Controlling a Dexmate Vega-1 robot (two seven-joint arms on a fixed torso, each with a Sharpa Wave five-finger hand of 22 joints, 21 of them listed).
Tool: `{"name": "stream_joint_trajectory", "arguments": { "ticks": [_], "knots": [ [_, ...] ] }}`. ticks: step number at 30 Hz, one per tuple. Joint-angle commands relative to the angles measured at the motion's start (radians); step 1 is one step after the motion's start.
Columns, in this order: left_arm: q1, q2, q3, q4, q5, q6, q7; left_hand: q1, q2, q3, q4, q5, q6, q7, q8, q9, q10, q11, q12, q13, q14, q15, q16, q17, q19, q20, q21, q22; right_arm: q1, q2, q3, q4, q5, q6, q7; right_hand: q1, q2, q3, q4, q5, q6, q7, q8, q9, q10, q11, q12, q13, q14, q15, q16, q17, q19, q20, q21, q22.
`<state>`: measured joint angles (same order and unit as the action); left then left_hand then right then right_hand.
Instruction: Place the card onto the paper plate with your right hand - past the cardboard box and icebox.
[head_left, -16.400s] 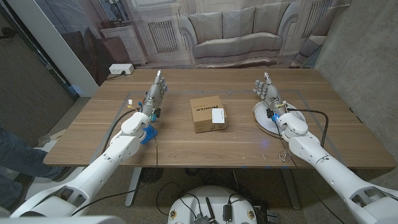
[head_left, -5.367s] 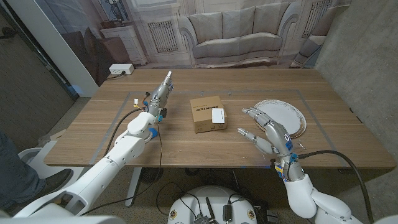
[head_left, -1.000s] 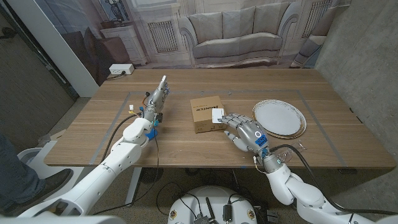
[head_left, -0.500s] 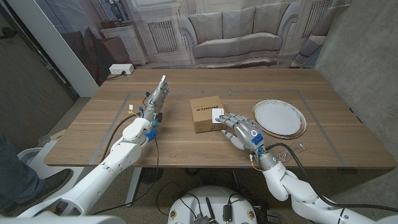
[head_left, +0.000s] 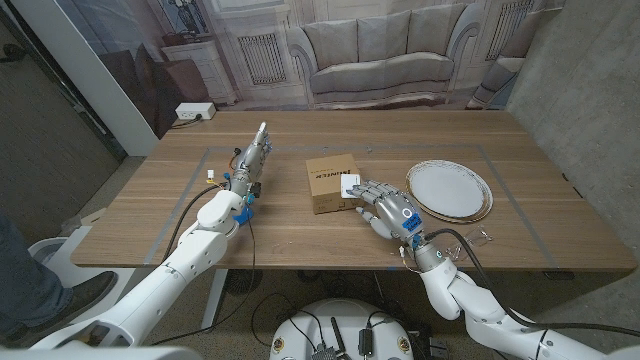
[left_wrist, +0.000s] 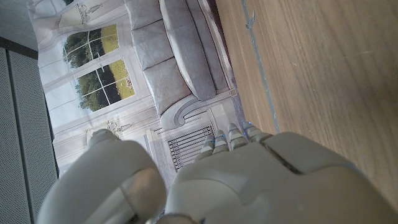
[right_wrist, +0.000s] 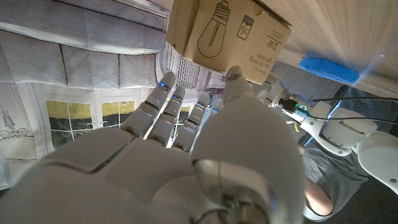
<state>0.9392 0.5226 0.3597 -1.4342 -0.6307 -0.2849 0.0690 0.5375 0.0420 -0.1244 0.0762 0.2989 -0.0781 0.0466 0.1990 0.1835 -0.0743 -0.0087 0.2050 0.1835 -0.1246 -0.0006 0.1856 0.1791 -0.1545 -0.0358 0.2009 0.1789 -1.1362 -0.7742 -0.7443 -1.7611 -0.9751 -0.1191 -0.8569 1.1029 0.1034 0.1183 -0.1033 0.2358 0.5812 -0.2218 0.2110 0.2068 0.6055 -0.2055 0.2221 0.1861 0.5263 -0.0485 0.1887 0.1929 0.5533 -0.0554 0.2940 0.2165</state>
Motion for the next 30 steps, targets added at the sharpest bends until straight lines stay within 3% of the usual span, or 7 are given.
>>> {"name": "stream_joint_trajectory", "arguments": {
  "ticks": [1,13,30],
  "knots": [
    [-0.003,0.001,-0.001,-0.002,0.002,0.003,0.002,0.004,0.001,-0.008,0.000,0.000,-0.003,0.001,-0.004,0.003,-0.007,0.000,-0.003,0.005,-0.003,0.002,0.002,0.004,-0.008,-0.033,-0.002,0.003,0.029,0.008,-0.017,0.044,0.009,-0.001,-0.027,0.002,0.003,-0.008,-0.001,-0.002,0.013,0.000,-0.003,0.004,0.010,0.000,-0.002,0.003,0.014,-0.169,0.003,0.003,0.011,-0.152,0.006,0.001],
    [0.001,0.000,-0.004,-0.001,0.000,0.000,0.005,0.005,0.002,-0.010,0.000,0.000,-0.004,0.001,-0.004,0.003,-0.008,-0.001,-0.003,0.005,-0.004,0.002,0.002,0.004,-0.008,-0.032,-0.001,0.003,0.073,0.025,-0.048,0.090,0.007,0.013,-0.033,0.004,0.008,-0.015,-0.001,-0.001,0.020,0.000,-0.003,0.004,0.019,0.000,-0.002,0.003,0.020,-0.169,0.003,0.003,0.015,-0.152,0.011,0.001],
    [-0.001,-0.002,-0.006,0.013,-0.009,-0.005,-0.007,0.005,0.003,-0.012,0.000,-0.001,-0.004,0.000,-0.004,0.003,-0.007,0.000,-0.002,0.005,-0.004,0.003,0.002,0.004,-0.008,-0.032,-0.001,0.003,0.102,0.033,-0.061,0.098,0.010,0.015,-0.036,0.009,0.015,-0.022,-0.002,-0.004,0.024,0.000,-0.004,0.004,0.028,-0.001,-0.003,0.003,0.030,-0.169,0.004,0.003,0.018,-0.152,0.018,0.002]
  ]
}}
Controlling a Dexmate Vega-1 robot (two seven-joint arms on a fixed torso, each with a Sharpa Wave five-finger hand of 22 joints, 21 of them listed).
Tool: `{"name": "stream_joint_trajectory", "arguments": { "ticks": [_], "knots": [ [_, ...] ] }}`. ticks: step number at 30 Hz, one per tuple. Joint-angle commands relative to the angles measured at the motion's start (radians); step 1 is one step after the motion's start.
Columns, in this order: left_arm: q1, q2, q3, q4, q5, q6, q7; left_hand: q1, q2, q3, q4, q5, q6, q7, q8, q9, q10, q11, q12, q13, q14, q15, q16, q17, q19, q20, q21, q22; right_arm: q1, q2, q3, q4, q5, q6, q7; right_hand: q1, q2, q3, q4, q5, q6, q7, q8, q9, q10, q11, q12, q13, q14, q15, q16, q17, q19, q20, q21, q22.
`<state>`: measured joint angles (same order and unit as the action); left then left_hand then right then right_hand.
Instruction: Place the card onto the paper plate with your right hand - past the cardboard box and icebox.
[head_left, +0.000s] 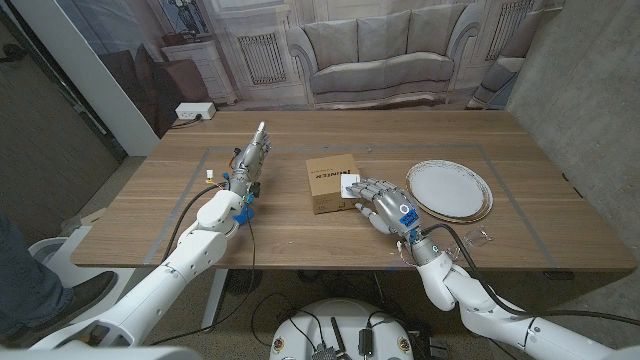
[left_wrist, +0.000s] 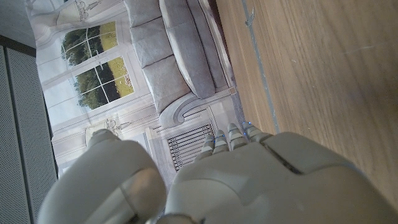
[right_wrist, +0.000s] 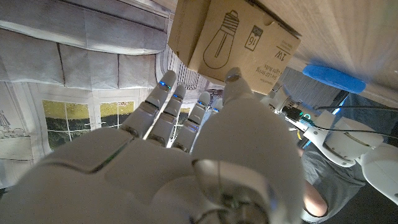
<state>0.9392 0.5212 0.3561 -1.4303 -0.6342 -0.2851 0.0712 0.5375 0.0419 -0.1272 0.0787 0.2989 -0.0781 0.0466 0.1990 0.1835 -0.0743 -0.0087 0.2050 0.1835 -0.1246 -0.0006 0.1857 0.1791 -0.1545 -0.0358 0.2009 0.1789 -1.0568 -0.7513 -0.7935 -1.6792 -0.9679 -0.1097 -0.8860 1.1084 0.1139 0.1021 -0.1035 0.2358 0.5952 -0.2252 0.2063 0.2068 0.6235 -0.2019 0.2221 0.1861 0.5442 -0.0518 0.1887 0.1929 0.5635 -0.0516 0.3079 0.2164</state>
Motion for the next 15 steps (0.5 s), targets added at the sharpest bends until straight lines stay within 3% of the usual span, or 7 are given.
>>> {"name": "stream_joint_trajectory", "arguments": {
  "ticks": [1,15],
  "knots": [
    [-0.001,0.000,-0.003,0.010,-0.007,-0.005,-0.011,0.005,0.003,-0.009,-0.002,-0.001,-0.003,0.000,-0.004,0.003,-0.007,-0.001,-0.002,0.005,-0.004,0.003,0.002,0.004,-0.008,-0.032,-0.001,0.003,0.024,0.011,-0.012,0.017,0.003,0.006,-0.008,0.003,0.004,-0.006,-0.002,-0.004,0.010,0.004,0.000,0.004,0.010,-0.004,-0.003,0.003,0.012,-0.166,0.004,0.004,0.007,-0.156,0.004,0.002],
    [-0.002,0.002,-0.007,0.015,-0.016,-0.005,-0.020,0.006,0.004,-0.011,-0.002,-0.002,-0.003,0.001,-0.004,0.003,-0.007,0.000,-0.002,0.005,-0.006,0.004,0.001,0.004,-0.008,-0.032,-0.001,0.003,0.052,0.032,-0.033,0.072,0.010,0.016,-0.038,0.006,0.008,-0.010,-0.002,-0.005,0.017,0.003,0.001,0.004,0.014,-0.005,-0.003,0.003,0.017,-0.165,0.004,0.004,0.009,-0.155,0.009,0.002]
  ]
}}
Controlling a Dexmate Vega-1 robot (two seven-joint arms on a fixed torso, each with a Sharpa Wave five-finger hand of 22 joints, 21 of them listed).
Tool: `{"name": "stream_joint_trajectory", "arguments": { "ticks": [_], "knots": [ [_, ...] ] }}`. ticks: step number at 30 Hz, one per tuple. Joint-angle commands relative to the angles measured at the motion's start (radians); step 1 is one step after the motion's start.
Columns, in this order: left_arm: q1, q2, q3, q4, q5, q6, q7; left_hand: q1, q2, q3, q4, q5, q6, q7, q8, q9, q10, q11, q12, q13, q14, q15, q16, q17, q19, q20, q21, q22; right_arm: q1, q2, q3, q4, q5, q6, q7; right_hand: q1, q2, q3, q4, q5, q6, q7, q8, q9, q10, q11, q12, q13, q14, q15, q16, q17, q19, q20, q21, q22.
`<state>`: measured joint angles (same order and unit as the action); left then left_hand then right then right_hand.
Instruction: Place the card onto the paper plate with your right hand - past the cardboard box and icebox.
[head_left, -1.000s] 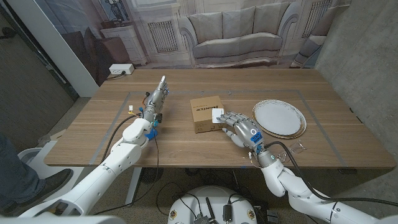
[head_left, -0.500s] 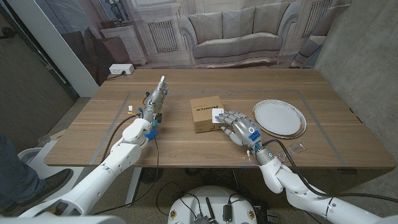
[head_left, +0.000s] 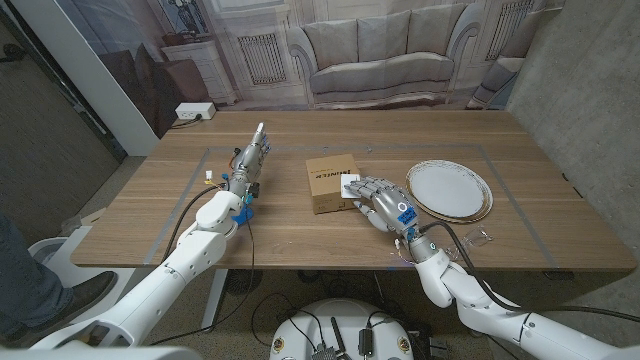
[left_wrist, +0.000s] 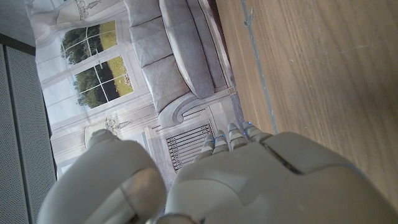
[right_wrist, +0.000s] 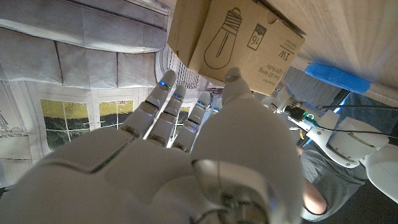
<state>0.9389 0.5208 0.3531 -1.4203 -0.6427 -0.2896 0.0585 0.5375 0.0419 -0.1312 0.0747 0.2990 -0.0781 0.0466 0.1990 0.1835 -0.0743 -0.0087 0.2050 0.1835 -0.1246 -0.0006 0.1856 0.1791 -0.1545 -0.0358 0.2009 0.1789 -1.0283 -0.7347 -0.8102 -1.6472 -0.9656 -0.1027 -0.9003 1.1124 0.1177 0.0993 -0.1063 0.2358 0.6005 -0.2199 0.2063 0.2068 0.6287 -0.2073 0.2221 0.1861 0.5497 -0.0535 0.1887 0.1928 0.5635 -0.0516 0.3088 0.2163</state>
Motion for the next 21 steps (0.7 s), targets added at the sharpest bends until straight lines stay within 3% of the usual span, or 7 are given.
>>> {"name": "stream_joint_trajectory", "arguments": {
  "ticks": [1,21],
  "knots": [
    [-0.002,0.003,-0.004,0.005,-0.008,-0.001,-0.008,0.006,0.004,-0.007,0.002,-0.002,-0.003,0.001,-0.003,0.003,-0.007,0.000,-0.002,0.005,-0.006,0.003,0.001,0.004,-0.008,-0.032,-0.001,0.003,0.025,0.016,-0.017,0.042,0.008,0.009,-0.024,0.002,0.004,-0.008,0.000,-0.005,0.013,-0.002,0.002,0.004,0.009,0.001,-0.003,0.003,0.012,-0.164,0.004,0.004,0.008,-0.155,0.008,0.002],
    [-0.004,0.007,-0.007,0.012,-0.014,0.000,-0.017,0.007,0.005,-0.010,0.002,-0.002,-0.003,0.001,-0.004,0.003,-0.008,-0.001,-0.003,0.005,-0.006,0.004,0.001,0.004,-0.009,-0.031,-0.001,0.003,0.042,0.029,-0.031,0.076,0.025,0.022,-0.064,0.014,0.011,-0.011,-0.003,-0.005,0.038,-0.002,0.002,0.004,0.037,0.002,-0.003,0.002,0.034,-0.166,0.004,0.003,0.021,-0.157,0.030,0.005]
  ]
}}
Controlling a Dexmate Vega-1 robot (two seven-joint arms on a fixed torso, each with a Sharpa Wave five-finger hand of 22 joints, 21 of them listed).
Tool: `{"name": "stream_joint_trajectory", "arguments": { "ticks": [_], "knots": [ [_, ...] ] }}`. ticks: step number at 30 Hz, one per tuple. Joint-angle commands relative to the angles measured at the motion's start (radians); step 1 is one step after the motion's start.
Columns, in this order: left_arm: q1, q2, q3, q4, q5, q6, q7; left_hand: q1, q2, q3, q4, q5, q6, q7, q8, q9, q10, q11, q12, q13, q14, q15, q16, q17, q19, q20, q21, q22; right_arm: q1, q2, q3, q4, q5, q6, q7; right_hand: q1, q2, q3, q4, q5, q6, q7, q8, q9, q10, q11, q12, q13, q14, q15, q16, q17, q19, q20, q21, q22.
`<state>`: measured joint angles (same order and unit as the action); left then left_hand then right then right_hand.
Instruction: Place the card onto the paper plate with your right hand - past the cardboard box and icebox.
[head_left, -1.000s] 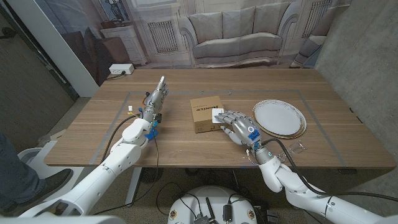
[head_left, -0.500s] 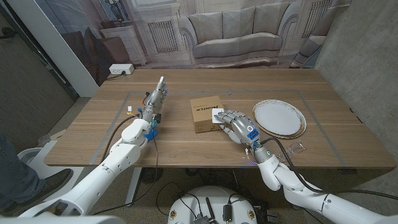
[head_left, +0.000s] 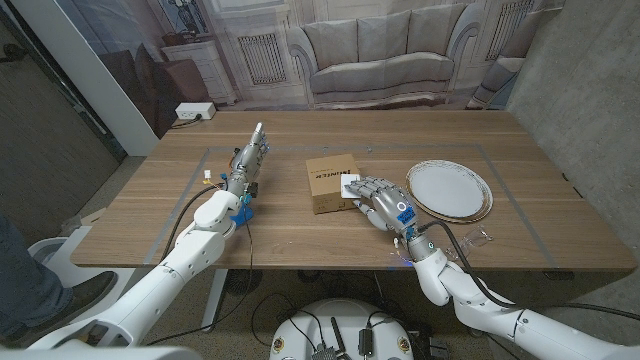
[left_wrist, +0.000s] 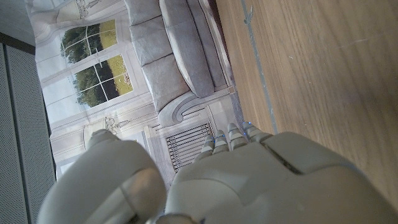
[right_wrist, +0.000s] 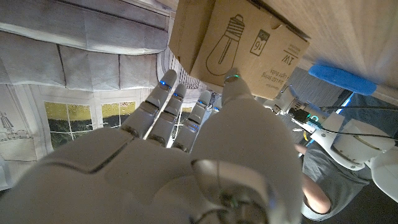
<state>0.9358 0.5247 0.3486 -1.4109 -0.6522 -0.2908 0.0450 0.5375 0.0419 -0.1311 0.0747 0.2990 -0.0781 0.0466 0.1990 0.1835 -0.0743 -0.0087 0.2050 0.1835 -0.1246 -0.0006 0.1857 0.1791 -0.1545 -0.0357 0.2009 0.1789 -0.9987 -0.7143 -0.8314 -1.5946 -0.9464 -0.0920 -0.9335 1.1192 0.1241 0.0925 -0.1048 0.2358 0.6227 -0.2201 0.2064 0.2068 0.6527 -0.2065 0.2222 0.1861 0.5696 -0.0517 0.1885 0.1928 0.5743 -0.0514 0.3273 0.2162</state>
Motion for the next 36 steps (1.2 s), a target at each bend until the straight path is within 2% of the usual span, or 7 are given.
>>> {"name": "stream_joint_trajectory", "arguments": {
  "ticks": [1,12,25,33,36],
  "knots": [
    [-0.001,0.003,-0.002,0.003,-0.004,0.001,-0.004,0.007,0.005,-0.010,0.002,-0.003,-0.003,0.001,-0.004,0.003,-0.008,-0.002,-0.003,0.005,-0.006,0.004,0.001,0.004,-0.009,-0.031,-0.001,0.003,0.013,0.009,-0.011,0.025,0.007,0.013,-0.034,0.008,0.005,-0.005,-0.004,-0.005,0.022,-0.002,0.003,0.004,0.015,0.001,-0.004,0.002,0.016,-0.168,0.004,0.003,0.011,-0.157,0.014,0.006],
    [0.004,0.004,-0.006,0.001,-0.007,-0.001,-0.002,0.008,0.005,-0.011,0.002,-0.003,-0.003,0.001,-0.004,0.003,-0.009,0.000,-0.003,0.005,-0.006,0.003,0.001,0.004,-0.009,-0.031,-0.001,0.003,0.024,0.012,-0.021,0.048,0.011,0.031,-0.055,0.023,0.011,0.001,-0.004,-0.012,0.064,-0.002,0.001,0.005,0.041,0.001,-0.007,0.002,0.045,-0.168,0.006,0.004,0.010,-0.157,0.050,0.007],
    [0.009,0.004,-0.011,0.001,-0.011,-0.007,-0.004,0.009,0.006,-0.013,0.002,-0.003,-0.003,0.000,-0.003,0.003,-0.008,-0.001,-0.003,0.005,-0.006,0.004,0.001,0.004,-0.009,-0.031,-0.001,0.003,0.035,0.024,-0.032,0.054,0.010,0.039,-0.069,0.025,0.017,0.010,0.005,-0.023,0.148,-0.003,0.003,0.006,0.123,0.000,-0.008,0.002,0.089,-0.168,0.010,0.005,0.003,-0.156,0.137,0.004],
    [0.005,0.001,-0.010,0.010,-0.015,-0.010,-0.011,0.009,0.007,-0.014,0.002,-0.003,-0.002,0.001,-0.003,0.003,-0.008,-0.001,-0.003,0.005,-0.006,0.004,0.002,0.004,-0.009,-0.031,-0.001,0.003,0.033,0.018,-0.030,0.043,0.003,0.042,-0.089,0.014,0.021,0.026,0.016,-0.030,0.216,-0.003,0.000,0.005,0.178,0.001,-0.013,0.001,0.133,-0.171,0.011,0.006,-0.006,-0.153,0.223,-0.002],
    [0.003,0.000,-0.008,0.014,-0.015,-0.010,-0.014,0.009,0.007,-0.015,0.002,-0.003,-0.003,0.001,-0.003,0.003,-0.008,-0.001,-0.002,0.005,-0.006,0.004,0.002,0.004,-0.008,-0.032,0.000,0.003,0.032,0.015,-0.028,0.036,0.002,0.044,-0.092,0.010,0.026,0.044,0.019,-0.043,0.222,-0.003,-0.001,0.006,0.183,0.000,-0.014,0.002,0.135,-0.170,0.011,0.008,-0.022,-0.153,0.259,-0.004]
  ]
}}
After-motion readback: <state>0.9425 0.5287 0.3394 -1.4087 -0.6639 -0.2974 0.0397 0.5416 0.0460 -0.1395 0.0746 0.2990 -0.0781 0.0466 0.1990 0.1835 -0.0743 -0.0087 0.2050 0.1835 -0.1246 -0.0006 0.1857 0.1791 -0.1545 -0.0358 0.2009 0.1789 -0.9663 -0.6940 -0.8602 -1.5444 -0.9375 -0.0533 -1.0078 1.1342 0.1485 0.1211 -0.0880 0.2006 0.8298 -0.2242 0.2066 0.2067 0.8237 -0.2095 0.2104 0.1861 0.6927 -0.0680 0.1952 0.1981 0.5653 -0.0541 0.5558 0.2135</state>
